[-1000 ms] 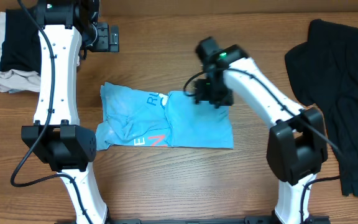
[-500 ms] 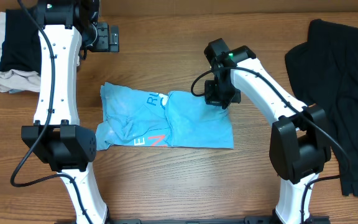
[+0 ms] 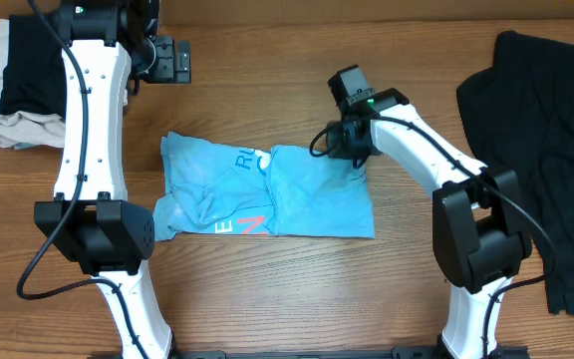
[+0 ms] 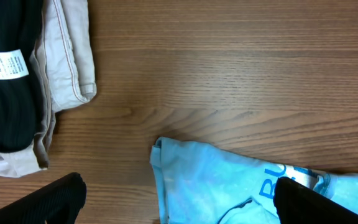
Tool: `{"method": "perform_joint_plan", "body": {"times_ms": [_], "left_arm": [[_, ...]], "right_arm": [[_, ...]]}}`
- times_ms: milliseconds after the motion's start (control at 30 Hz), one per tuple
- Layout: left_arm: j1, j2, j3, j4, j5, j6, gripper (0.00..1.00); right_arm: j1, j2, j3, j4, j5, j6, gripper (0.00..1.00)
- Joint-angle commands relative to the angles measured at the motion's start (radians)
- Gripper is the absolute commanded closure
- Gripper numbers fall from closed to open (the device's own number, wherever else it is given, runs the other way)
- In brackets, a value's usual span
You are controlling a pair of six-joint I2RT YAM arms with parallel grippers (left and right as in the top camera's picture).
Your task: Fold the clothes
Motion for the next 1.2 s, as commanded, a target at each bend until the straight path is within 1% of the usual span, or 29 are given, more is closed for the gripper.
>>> {"method": "perform_joint_plan", "body": {"times_ms": [0,133,267,400,500,567,700,1000,1167], "left_arm": [[0.004,-0.024,0.015,0.006,-0.005,0.023,0.0],[0.005,-0.024,0.015,0.005,-0.007,0.023,0.0],[0.005,-0.024,0.015,0.008,-0.006,0.023,0.0],[0.005,-0.024,0.015,0.008,-0.006,0.023,0.0],[0.005,-0.024,0.015,0.009,-0.006,0.023,0.0],[0.005,-0.024,0.015,0.008,-0.006,0.023,0.0],[0.005,-0.024,0.015,0.009,-0.003,0.023,0.0],[0.004,-0.024,0.015,0.008,-0.003,0.023,0.0],[0.004,-0.024,0.015,0.009,-0.003,0.023,0.0]], "right_arm": [[-0.026,0.011,0.004,0.03,0.025,-0.046,0.96],[-0.038,-0.024,0.076,-0.09,0.003,-0.045,0.96],[-0.038,-0.134,0.141,-0.225,-0.072,-0.045,0.96],[-0.037,-0.216,0.142,-0.313,-0.142,-0.045,0.93],[-0.037,-0.217,0.131,-0.39,-0.164,-0.05,0.93],[-0.035,-0.217,0.09,-0.397,-0.175,-0.08,0.93],[-0.034,-0.216,-0.016,-0.315,-0.178,-0.095,0.93],[-0.034,-0.215,-0.303,0.089,-0.162,-0.122,0.93],[-0.036,-0.21,-0.385,0.229,-0.077,-0.122,0.93]]}}
